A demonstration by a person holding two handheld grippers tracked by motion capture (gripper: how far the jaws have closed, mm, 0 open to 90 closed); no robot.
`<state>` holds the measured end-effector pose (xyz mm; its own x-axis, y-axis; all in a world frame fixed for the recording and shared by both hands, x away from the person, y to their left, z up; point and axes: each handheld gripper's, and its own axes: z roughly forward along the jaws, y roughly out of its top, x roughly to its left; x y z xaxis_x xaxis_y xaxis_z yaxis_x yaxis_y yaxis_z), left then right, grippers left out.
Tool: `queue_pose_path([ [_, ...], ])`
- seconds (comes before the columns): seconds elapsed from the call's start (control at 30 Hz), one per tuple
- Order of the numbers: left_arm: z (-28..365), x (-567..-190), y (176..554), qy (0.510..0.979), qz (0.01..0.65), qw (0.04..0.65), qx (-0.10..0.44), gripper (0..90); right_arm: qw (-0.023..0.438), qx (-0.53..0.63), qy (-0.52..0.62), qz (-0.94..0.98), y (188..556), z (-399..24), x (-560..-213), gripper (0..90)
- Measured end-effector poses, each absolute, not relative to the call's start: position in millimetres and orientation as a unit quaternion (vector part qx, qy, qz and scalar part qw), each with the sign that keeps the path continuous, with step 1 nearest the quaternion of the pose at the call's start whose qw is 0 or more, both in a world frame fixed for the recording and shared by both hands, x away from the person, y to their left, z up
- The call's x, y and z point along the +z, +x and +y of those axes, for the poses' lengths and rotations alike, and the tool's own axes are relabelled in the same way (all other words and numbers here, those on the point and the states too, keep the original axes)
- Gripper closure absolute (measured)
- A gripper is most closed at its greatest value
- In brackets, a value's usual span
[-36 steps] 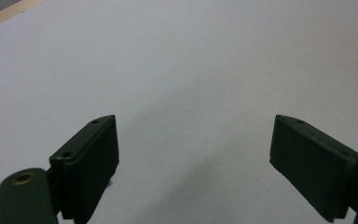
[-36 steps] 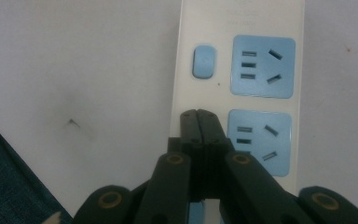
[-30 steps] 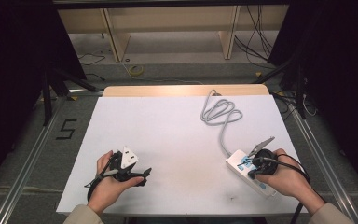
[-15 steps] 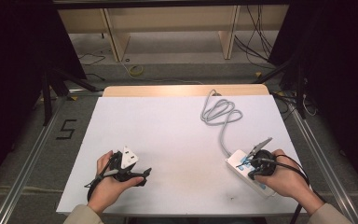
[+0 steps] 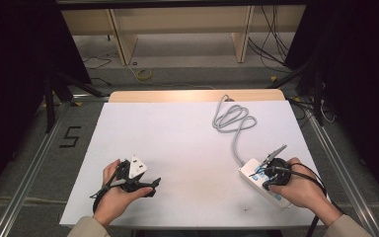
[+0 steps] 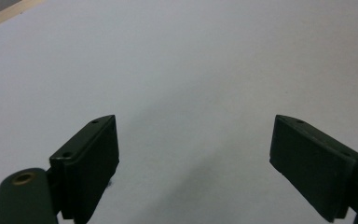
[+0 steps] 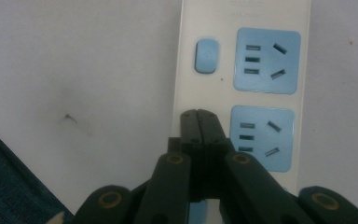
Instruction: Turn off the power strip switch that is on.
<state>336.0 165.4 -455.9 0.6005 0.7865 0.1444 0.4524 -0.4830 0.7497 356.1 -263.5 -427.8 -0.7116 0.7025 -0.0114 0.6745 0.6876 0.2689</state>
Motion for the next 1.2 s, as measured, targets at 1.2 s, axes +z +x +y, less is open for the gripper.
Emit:
queue_pose_path([
  [1.2, 164.1, -455.6, 336.0, 0.828, 0.373, 0.342, 0.242, 15.1, 0.047, 0.119, 0.388, 0.913, 359.9, -264.3, -429.0, 90.0],
])
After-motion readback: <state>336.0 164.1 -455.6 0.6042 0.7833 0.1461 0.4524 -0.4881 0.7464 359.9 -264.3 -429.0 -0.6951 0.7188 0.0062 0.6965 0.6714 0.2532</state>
